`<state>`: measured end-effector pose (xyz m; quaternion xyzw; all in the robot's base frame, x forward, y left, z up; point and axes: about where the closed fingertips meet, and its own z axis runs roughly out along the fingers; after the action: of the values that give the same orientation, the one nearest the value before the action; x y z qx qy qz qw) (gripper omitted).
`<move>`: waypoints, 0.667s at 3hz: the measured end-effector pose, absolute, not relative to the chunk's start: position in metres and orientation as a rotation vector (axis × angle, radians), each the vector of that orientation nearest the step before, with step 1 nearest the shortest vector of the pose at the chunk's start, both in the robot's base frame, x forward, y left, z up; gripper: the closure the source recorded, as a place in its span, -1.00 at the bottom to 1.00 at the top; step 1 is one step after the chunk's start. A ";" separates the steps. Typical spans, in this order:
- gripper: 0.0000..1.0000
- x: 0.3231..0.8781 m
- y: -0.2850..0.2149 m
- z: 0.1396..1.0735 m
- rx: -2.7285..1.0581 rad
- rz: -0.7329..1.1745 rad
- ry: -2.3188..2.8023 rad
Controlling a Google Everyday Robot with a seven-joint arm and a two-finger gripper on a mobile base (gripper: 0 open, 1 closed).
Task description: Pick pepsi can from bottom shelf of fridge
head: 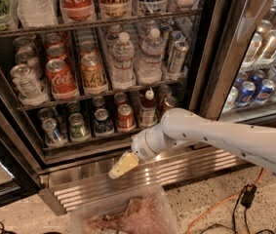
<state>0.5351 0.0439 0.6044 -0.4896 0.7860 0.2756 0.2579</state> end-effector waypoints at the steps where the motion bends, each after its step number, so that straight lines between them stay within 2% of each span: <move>1: -1.00 0.536 0.052 0.596 -1.230 0.777 2.077; 2: -1.00 0.535 0.064 0.597 -1.124 0.744 1.998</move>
Offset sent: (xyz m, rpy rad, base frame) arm 0.0085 0.0258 -0.0002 0.2451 -0.2685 -0.2560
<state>0.5350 0.0637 0.5972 -0.4354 0.7741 0.2882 0.3579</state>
